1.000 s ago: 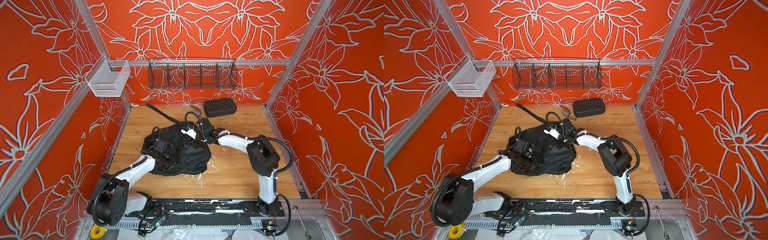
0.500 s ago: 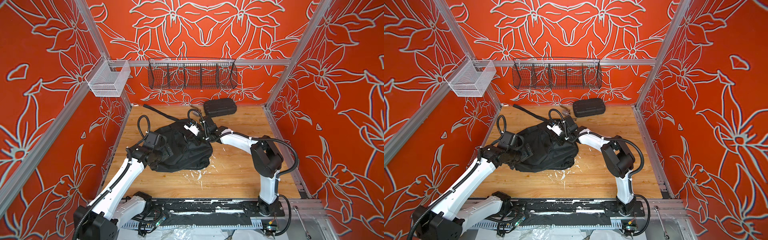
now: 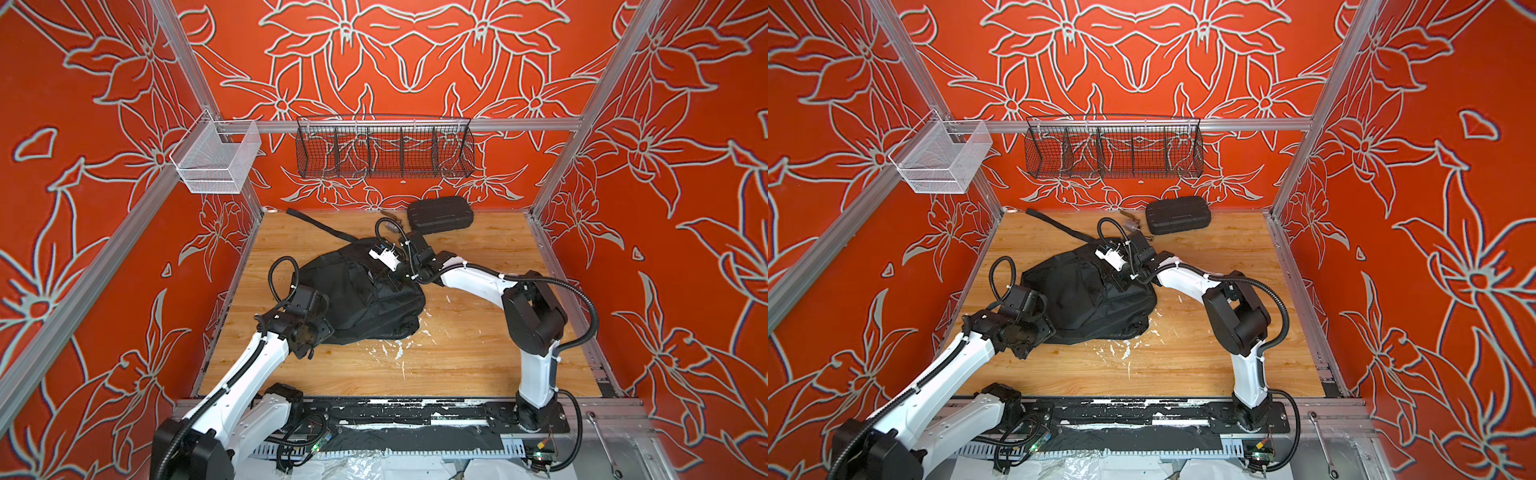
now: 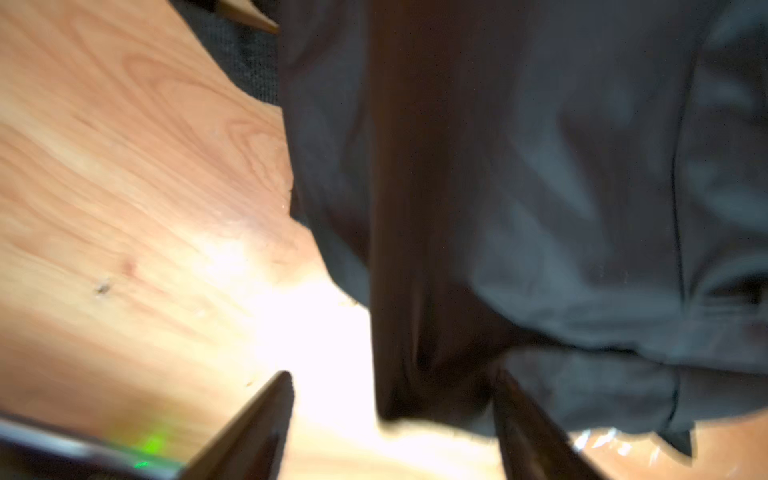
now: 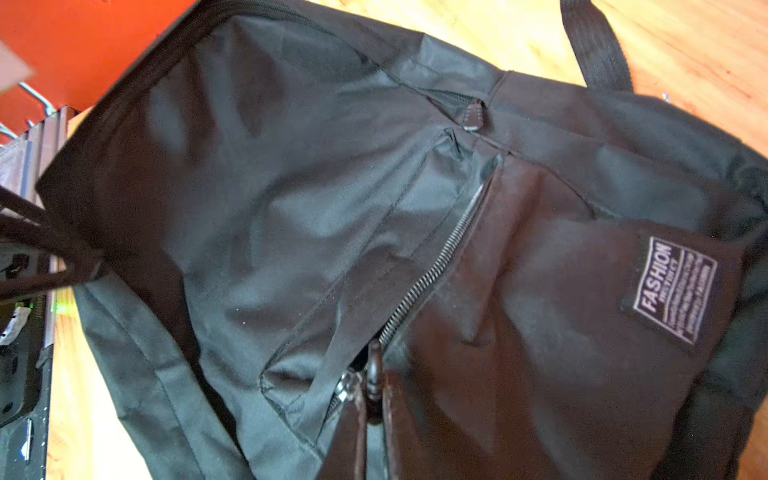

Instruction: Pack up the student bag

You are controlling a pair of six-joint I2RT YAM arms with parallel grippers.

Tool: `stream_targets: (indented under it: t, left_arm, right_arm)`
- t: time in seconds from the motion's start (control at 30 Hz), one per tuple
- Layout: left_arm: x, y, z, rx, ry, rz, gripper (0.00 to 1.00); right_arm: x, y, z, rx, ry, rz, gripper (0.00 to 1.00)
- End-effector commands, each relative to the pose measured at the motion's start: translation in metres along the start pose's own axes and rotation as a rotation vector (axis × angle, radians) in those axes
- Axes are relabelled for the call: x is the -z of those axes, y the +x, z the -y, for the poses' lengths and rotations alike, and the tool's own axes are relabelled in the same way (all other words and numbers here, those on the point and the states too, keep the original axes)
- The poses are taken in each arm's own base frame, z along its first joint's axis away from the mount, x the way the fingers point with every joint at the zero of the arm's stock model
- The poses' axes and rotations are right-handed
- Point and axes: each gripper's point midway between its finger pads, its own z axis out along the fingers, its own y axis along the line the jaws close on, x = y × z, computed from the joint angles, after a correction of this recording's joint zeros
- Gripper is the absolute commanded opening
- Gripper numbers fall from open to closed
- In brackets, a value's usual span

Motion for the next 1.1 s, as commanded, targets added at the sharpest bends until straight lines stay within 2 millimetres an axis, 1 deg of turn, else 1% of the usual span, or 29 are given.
stream_targets:
  t: [0.0, 0.03, 0.07, 0.13, 0.17, 0.27, 0.43, 0.5, 0.57, 0.6, 0.63, 0.7, 0.73, 0.77, 0.83, 0.9, 0.93, 1.0, 1.07]
  left_arm:
    - [-0.006, -0.024, 0.023, -0.026, 0.07, 0.061, 0.37]
    - [-0.007, -0.029, 0.024, -0.031, 0.067, 0.066, 0.24]
    - [-0.007, -0.035, 0.024, -0.039, 0.061, 0.072, 0.16]
    - [-0.006, -0.047, 0.023, -0.052, 0.048, 0.088, 0.03]
    - [-0.006, -0.054, 0.025, -0.061, 0.049, 0.102, 0.0]
    - [-0.005, -0.082, 0.029, -0.078, 0.042, 0.145, 0.0]
    - [-0.017, -0.121, 0.045, -0.133, 0.03, 0.116, 0.0]
    - [-0.022, -0.137, 0.044, -0.161, -0.017, 0.108, 0.0]
    - [-0.027, -0.151, 0.038, -0.164, -0.054, 0.078, 0.0]
    - [-0.027, -0.155, 0.037, -0.162, -0.058, 0.056, 0.08]
    - [-0.026, -0.157, 0.037, -0.154, -0.05, 0.024, 0.14]
    - [-0.024, -0.157, 0.044, -0.155, -0.01, -0.005, 0.41]
    - [-0.022, -0.154, 0.049, -0.148, 0.026, -0.014, 0.51]
    - [-0.018, -0.15, 0.054, -0.138, 0.062, -0.019, 0.58]
    - [-0.01, -0.137, 0.061, -0.112, 0.116, -0.026, 0.65]
    - [-0.002, -0.118, 0.066, -0.106, 0.158, -0.024, 0.71]
    - [0.003, -0.107, 0.067, -0.104, 0.173, -0.028, 0.76]
    - [0.008, -0.085, 0.068, -0.081, 0.201, -0.047, 0.79]
    - [0.01, -0.061, 0.068, -0.053, 0.226, -0.065, 0.84]
  right_arm:
    - [0.024, -0.018, -0.001, -0.015, 0.039, 0.027, 0.0]
    - [0.027, -0.017, -0.002, -0.02, 0.04, 0.025, 0.0]
    - [0.029, -0.014, -0.004, -0.033, 0.041, 0.021, 0.0]
    - [0.033, -0.01, -0.006, -0.055, 0.041, 0.019, 0.0]
    - [0.035, -0.009, -0.009, -0.069, 0.031, 0.024, 0.0]
    - [0.036, -0.006, -0.017, -0.132, -0.008, 0.037, 0.0]
    - [0.026, -0.004, -0.033, -0.198, -0.046, 0.03, 0.0]
    - [0.02, -0.005, -0.04, -0.208, -0.056, 0.025, 0.0]
    - [0.012, -0.005, -0.042, -0.245, -0.046, 0.016, 0.0]
    - [0.009, -0.005, -0.042, -0.266, -0.039, 0.013, 0.0]
    - [0.005, -0.006, -0.042, -0.291, -0.035, 0.014, 0.0]
    - [-0.001, -0.009, -0.042, -0.326, -0.038, 0.02, 0.0]
    - [-0.005, -0.011, -0.043, -0.336, -0.04, 0.023, 0.0]
    - [-0.007, -0.014, -0.043, -0.338, -0.043, 0.024, 0.0]
    - [-0.009, -0.017, -0.041, -0.337, -0.037, 0.012, 0.0]
    - [-0.011, -0.017, -0.038, -0.332, -0.023, 0.002, 0.0]
    - [-0.012, -0.018, -0.037, -0.331, -0.023, 0.0, 0.0]
    - [-0.013, -0.019, -0.037, -0.326, -0.026, -0.005, 0.0]
    - [-0.015, -0.02, -0.038, -0.327, -0.034, -0.01, 0.0]
